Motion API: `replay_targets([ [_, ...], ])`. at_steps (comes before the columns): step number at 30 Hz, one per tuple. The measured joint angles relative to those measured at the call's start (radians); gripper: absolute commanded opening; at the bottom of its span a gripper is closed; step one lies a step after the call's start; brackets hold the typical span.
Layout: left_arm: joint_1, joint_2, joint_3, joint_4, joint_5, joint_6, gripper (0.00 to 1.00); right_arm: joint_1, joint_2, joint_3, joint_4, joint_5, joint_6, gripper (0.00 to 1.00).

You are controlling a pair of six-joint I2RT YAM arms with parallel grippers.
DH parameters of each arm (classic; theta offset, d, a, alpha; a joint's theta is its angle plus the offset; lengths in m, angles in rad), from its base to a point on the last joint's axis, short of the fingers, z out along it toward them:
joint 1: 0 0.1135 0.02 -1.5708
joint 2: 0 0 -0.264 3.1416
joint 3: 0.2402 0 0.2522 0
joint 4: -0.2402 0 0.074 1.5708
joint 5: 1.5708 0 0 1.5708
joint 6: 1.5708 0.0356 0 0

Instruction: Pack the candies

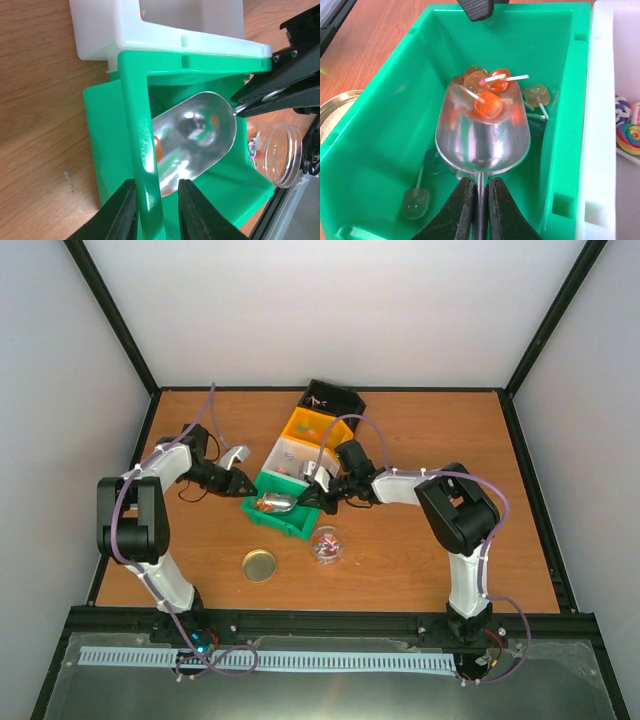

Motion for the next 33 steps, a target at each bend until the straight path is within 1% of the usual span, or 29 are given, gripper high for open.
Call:
replay_targets([
  [9, 0.012, 0.029, 0.022, -0.024, -0.002, 0.000, 0.26, -0.026, -0.026, -0.040, 0.028, -0.005, -0.006, 0.03],
  [19, 0.030, 0.064, 0.093, -0.085, 0.039, 0.013, 0.26, -0.072, -0.067, -0.079, 0.040, -0.076, -0.038, 0.03],
  [24, 0.031, 0.067, 0.111, -0.119, 0.041, 0.022, 0.26, -0.082, -0.100, -0.109, 0.093, -0.103, -0.038, 0.03],
  [29, 0.032, 0.073, 0.146, -0.160, 0.034, 0.040, 0.26, -0.095, -0.140, -0.134, 0.111, -0.130, -0.068, 0.03],
  [33, 0.035, 0.076, 0.156, -0.179, 0.029, 0.048, 0.26, -0.101, -0.141, -0.134, 0.150, -0.137, -0.067, 0.03],
])
